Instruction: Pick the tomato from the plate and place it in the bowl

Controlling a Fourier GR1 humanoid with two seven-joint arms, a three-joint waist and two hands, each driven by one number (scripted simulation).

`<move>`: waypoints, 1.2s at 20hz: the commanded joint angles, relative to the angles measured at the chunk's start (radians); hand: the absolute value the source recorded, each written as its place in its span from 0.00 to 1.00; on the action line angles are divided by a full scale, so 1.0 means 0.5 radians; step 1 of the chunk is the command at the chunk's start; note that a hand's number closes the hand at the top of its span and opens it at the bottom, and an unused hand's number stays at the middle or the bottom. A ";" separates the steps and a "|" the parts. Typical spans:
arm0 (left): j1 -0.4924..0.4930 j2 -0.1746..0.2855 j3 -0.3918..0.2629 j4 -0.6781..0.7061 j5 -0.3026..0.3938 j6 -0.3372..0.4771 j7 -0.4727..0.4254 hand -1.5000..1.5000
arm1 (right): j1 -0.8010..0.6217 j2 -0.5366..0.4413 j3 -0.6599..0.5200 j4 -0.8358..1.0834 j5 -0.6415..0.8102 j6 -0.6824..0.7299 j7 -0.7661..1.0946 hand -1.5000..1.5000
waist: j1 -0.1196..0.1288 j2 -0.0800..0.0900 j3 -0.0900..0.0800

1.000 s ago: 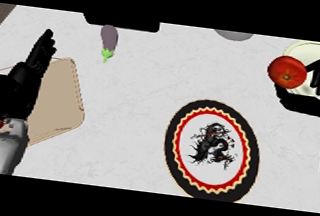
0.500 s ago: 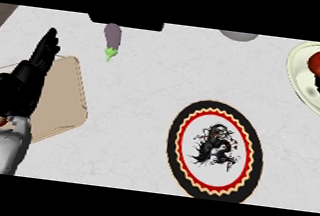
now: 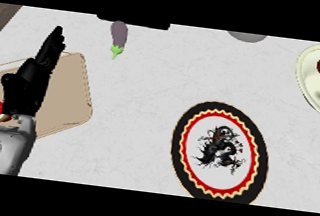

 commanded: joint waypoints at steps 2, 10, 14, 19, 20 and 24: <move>-0.029 -0.054 -0.025 -0.006 -0.015 0.036 0.046 0.50 | -0.026 -0.083 -0.134 0.326 -0.157 0.208 -0.264 0.00 | 0.005 0.010 0.007; 0.011 -0.044 -0.043 -0.018 -0.051 0.032 0.010 0.50 | -0.146 -0.039 -0.344 0.473 -0.388 0.302 -0.613 0.00 | 0.010 0.009 0.007; 0.037 -0.015 -0.002 -0.055 -0.019 0.008 0.016 0.50 | -0.142 -0.164 -0.429 0.547 -0.462 0.381 -0.716 0.00 | -0.005 -0.001 0.003; 0.037 0.007 0.053 0.029 0.002 -0.004 -0.064 0.50 | -0.142 -0.383 -0.510 0.660 -0.562 0.748 -0.666 0.00 | -0.037 -0.006 0.001; 0.056 0.033 0.064 -0.008 0.039 -0.050 0.008 0.50 | -0.105 -0.455 -0.587 0.657 -0.635 0.813 -0.711 0.00 | -0.035 -0.006 0.003; -0.001 0.009 0.048 0.001 -0.008 -0.008 0.025 0.50 | 0.037 -0.500 -0.626 0.693 -0.701 1.036 -0.876 0.00 | -0.057 -0.014 0.003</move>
